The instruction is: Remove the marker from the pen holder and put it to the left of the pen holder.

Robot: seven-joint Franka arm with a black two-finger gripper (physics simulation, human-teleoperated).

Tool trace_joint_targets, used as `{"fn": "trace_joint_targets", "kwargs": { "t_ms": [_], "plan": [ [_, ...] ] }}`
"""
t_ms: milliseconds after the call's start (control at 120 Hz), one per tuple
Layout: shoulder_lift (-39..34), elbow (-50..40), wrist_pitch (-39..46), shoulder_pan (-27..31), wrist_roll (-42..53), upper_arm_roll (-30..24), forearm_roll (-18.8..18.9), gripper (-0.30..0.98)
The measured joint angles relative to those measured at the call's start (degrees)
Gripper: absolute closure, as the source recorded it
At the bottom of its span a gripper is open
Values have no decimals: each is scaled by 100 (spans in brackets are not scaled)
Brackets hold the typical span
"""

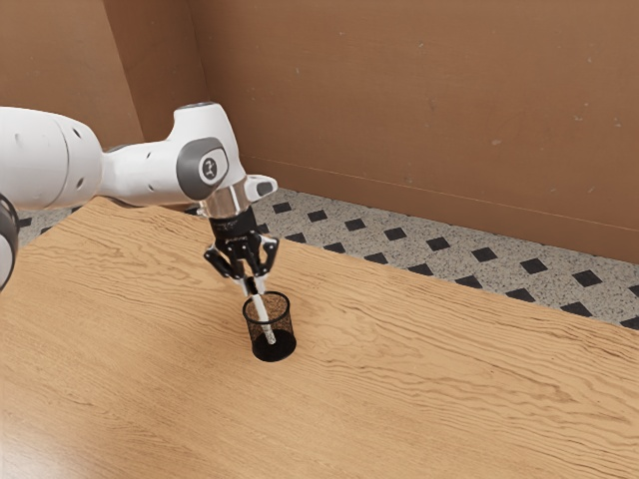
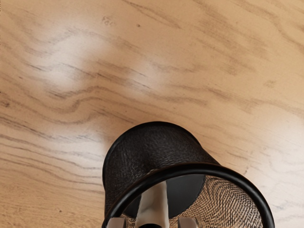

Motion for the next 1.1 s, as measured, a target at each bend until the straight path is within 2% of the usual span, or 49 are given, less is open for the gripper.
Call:
{"fn": "trace_joint_targets", "kwargs": {
  "t_ms": [117,317,583,667,783,867,967,1042,1100],
  "plan": [
    [3,2,-4,15,-18,0,9,69],
    [-215,-43,-44,-51,-80,4,90,75],
    [-1886,-363,-760,-381,-248,273,665,78],
    [-2149,-365,-995,-389,-290,422,874,78],
    [-2008,-560,-1201,-115,-328,552,1064,79],
    [-1847,-684,-1448,331,-354,441,1124,79],
    [-1688,-615,-2390,794,-398,452,1370,79],
    [-1064,-472,-3239,1197,-381,457,1543,79],
    [-775,-368,-3887,1296,-355,421,1603,78]
  ]
}}
